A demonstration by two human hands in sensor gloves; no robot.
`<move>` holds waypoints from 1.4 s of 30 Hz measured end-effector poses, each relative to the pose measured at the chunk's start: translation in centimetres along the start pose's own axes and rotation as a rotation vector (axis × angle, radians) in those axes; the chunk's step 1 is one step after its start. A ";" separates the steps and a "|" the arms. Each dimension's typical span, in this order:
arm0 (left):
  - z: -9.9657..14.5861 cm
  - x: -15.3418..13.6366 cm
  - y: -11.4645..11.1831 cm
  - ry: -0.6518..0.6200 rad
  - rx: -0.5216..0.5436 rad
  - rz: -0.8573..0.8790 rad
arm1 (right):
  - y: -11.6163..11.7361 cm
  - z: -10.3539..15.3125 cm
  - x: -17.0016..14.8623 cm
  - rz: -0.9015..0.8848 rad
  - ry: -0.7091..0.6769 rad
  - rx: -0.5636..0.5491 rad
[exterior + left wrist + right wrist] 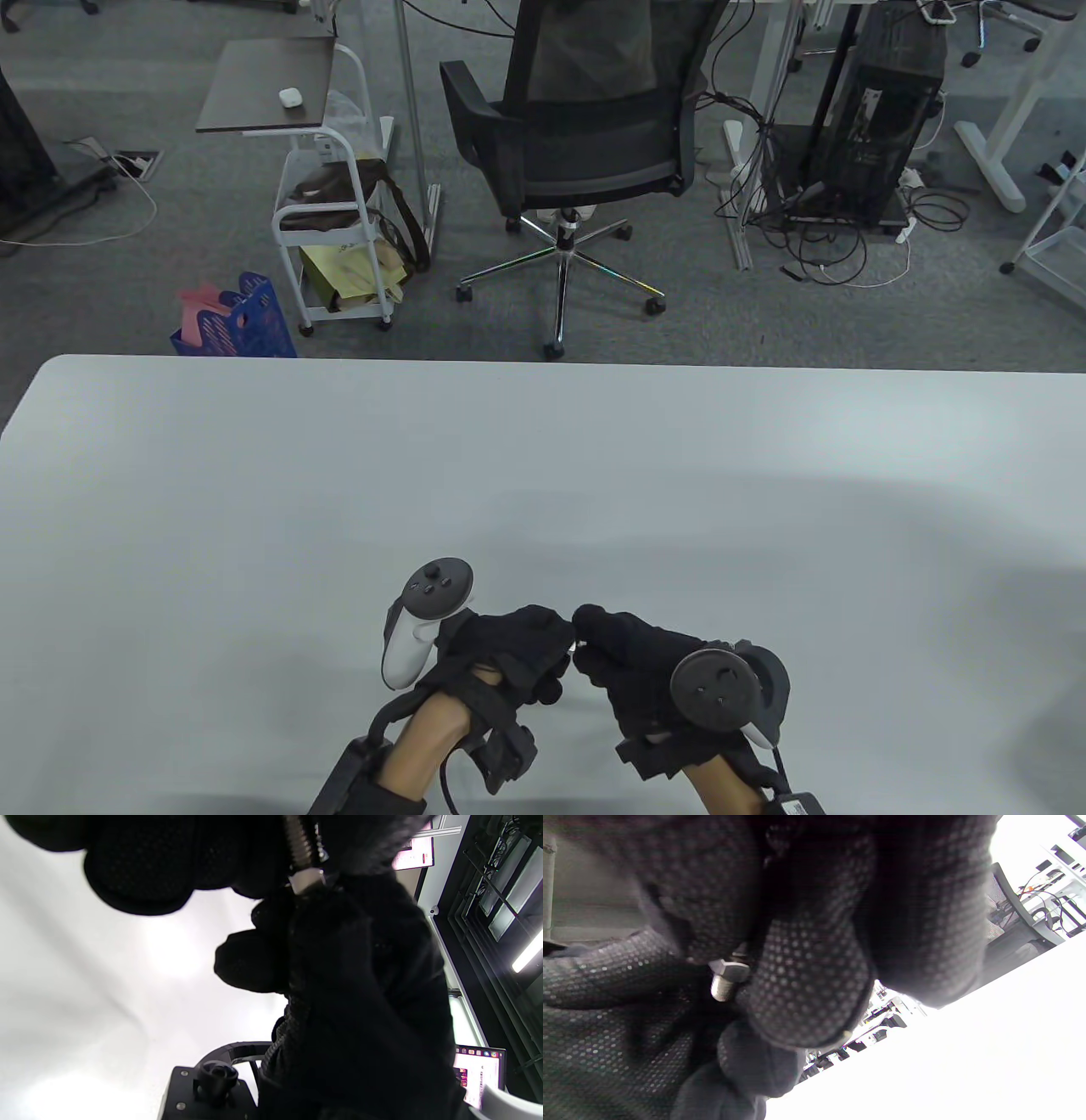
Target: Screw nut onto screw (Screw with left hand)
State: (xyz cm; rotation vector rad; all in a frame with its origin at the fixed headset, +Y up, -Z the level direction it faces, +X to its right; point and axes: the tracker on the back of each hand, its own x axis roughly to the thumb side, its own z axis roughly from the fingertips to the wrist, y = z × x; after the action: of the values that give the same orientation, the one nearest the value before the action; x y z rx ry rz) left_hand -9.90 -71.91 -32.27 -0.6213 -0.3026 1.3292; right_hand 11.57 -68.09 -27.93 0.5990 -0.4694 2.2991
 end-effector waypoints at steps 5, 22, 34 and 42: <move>0.1 -0.1 0.0 -0.004 -0.047 0.042 | -0.1 0.0 -0.1 -0.018 0.010 -0.008; 0.1 -0.1 0.1 0.012 0.023 -0.001 | 0.0 0.0 0.0 -0.002 0.002 -0.011; 0.0 0.0 -0.1 0.013 -0.009 0.005 | 0.0 0.0 -0.1 -0.018 0.008 -0.012; 0.1 -0.1 0.1 0.002 0.023 0.010 | -0.2 0.0 -0.2 -0.028 0.018 -0.021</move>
State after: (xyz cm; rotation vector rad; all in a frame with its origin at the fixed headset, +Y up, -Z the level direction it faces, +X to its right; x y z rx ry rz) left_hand -10.10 -71.99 -32.21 -0.6057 -0.2821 1.3400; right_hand 11.85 -68.10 -27.98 0.5704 -0.4726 2.2681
